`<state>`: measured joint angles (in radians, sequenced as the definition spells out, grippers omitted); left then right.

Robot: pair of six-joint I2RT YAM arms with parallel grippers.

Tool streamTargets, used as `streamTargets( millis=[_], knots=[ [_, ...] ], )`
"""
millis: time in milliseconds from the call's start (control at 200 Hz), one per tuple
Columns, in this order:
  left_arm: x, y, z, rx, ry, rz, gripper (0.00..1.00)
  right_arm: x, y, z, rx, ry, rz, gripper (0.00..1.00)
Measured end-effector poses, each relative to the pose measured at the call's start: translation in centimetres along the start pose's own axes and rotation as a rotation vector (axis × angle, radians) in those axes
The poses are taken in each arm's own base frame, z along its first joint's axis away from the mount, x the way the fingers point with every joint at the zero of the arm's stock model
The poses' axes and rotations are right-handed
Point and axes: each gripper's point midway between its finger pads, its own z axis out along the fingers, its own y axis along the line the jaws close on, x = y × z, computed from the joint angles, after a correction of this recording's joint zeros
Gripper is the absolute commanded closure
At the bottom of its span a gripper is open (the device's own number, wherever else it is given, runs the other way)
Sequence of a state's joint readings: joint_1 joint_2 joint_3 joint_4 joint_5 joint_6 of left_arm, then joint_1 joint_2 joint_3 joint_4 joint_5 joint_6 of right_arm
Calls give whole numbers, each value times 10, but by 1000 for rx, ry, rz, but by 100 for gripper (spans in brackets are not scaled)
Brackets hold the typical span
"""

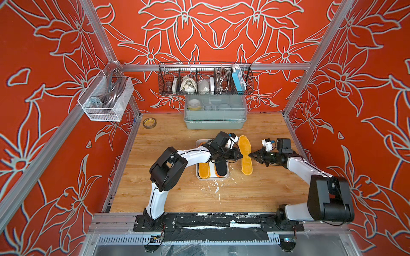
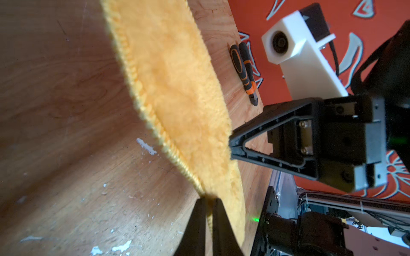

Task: Put the insoles into the storage box
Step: Pick up the insole from the center of the board.

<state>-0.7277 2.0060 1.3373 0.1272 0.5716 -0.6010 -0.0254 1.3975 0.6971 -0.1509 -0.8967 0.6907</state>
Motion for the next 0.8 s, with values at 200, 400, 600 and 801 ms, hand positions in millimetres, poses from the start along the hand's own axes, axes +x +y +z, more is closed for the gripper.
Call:
streamTargets(
  millis=[200, 400, 600, 801],
  knots=[
    [-1, 3, 0, -14, -7, 1, 72, 1, 1, 0, -2, 1, -5, 100],
    [1, 14, -1, -70, -14, 5, 59, 1, 5, -2, -11, -1, -13, 100],
    [2, 23, -3, -119, -16, 2, 62, 2, 7, -3, -14, -2, -17, 100],
    [1, 16, -2, -88, -16, 0, 55, 3, 9, -1, -18, 5, -22, 100]
  ],
)
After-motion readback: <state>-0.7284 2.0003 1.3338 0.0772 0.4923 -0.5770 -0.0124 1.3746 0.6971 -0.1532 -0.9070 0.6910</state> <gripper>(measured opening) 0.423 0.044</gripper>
